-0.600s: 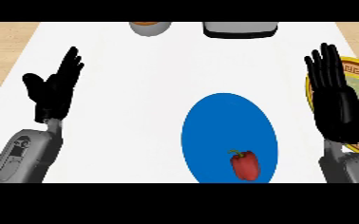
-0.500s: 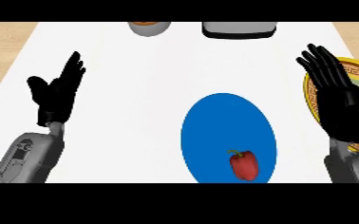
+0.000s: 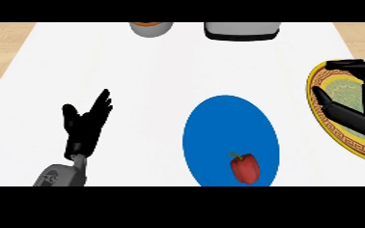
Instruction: Pick the bell pepper from the plate and place it in the plate
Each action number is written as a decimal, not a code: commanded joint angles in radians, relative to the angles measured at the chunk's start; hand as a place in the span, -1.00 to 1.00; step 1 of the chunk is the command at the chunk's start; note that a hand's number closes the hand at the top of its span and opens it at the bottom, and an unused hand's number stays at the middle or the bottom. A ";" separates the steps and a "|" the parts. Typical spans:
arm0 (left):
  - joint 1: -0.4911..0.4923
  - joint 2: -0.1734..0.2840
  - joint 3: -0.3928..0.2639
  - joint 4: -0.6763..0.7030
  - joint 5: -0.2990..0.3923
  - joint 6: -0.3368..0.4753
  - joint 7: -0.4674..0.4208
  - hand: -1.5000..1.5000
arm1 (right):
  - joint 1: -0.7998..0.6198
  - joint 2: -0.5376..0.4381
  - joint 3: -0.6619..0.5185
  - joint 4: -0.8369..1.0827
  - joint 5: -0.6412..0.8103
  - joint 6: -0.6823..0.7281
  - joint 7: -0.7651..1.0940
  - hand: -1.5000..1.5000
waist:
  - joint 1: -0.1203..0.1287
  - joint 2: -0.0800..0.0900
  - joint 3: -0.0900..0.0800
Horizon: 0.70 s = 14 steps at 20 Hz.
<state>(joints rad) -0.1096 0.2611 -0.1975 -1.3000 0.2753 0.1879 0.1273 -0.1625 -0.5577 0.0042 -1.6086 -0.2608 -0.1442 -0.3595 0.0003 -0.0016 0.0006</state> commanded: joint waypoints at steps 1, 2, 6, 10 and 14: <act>0.029 -0.028 -0.013 -0.006 0.007 -0.014 0.030 0.00 | 0.131 0.069 -0.049 0.027 -0.036 0.060 -0.204 -1.00 | -0.007 0.001 0.000; 0.043 -0.023 -0.005 -0.008 0.012 -0.039 0.010 0.00 | 0.083 0.086 -0.049 0.078 -0.030 0.085 -0.249 -1.00 | 0.000 0.002 0.000; 0.127 -0.027 -0.020 -0.132 -0.013 -0.015 0.054 0.00 | 0.183 -0.008 -0.124 0.002 -0.037 0.209 -0.238 -1.00 | -0.002 0.000 0.000; 0.129 -0.028 -0.021 -0.135 -0.015 -0.008 0.052 0.00 | 0.246 -0.146 -0.083 -0.137 0.076 0.222 -0.124 -1.00 | -0.013 -0.004 -0.002; 0.120 -0.015 -0.001 -0.120 -0.002 -0.023 0.060 0.00 | 0.263 -0.274 -0.024 -0.174 0.220 0.270 -0.041 -1.00 | -0.004 -0.001 -0.003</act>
<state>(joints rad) -0.0033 0.2373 -0.2066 -1.4214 0.2615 0.1774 0.1700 0.0792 -0.7270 -0.0561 -1.7283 -0.1466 0.0912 -0.4753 -0.0096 -0.0050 0.0004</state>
